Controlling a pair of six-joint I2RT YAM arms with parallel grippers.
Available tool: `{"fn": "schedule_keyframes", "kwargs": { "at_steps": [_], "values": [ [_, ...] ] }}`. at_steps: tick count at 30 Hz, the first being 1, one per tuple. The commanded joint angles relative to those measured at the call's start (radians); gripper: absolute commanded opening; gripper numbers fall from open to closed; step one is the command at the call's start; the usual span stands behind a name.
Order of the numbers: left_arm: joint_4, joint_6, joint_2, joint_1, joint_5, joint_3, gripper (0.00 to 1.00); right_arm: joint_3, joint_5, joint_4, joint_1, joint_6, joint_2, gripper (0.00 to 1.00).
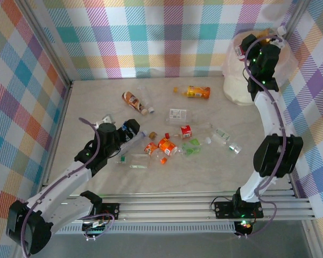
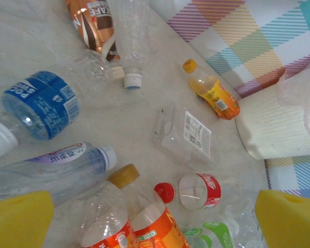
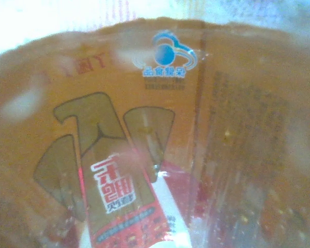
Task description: Put the plastic bottles in the bin
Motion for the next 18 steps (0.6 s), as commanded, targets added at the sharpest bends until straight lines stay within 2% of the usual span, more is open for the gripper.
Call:
{"fn": "schedule_keyframes", "kwargs": {
  "at_steps": [1, 6, 11, 14, 18],
  "values": [
    [-0.066, 0.0, -0.043, -0.014, -0.062, -0.025, 1.0, 0.127, 0.112, -0.031, -0.011, -0.014, 0.065, 0.57],
    [-0.12, -0.011, -0.057, -0.013, -0.093, -0.026, 1.0, 0.304, 0.171, -0.134, -0.013, -0.084, 0.21, 0.61],
    [-0.22, 0.017, -0.012, -0.013, -0.101, 0.011, 1.0, 0.596, 0.184, -0.332, -0.016, -0.245, 0.392, 0.66],
    [-0.234, 0.019, 0.005, -0.013, -0.105, 0.018, 1.0, 0.802, 0.158, -0.477, -0.018, -0.325, 0.505, 0.68],
    [-0.237, 0.017, 0.012, -0.013, -0.115, 0.02, 1.0, 0.905, 0.109, -0.548, -0.019, -0.373, 0.574, 0.7]
  ]
}}
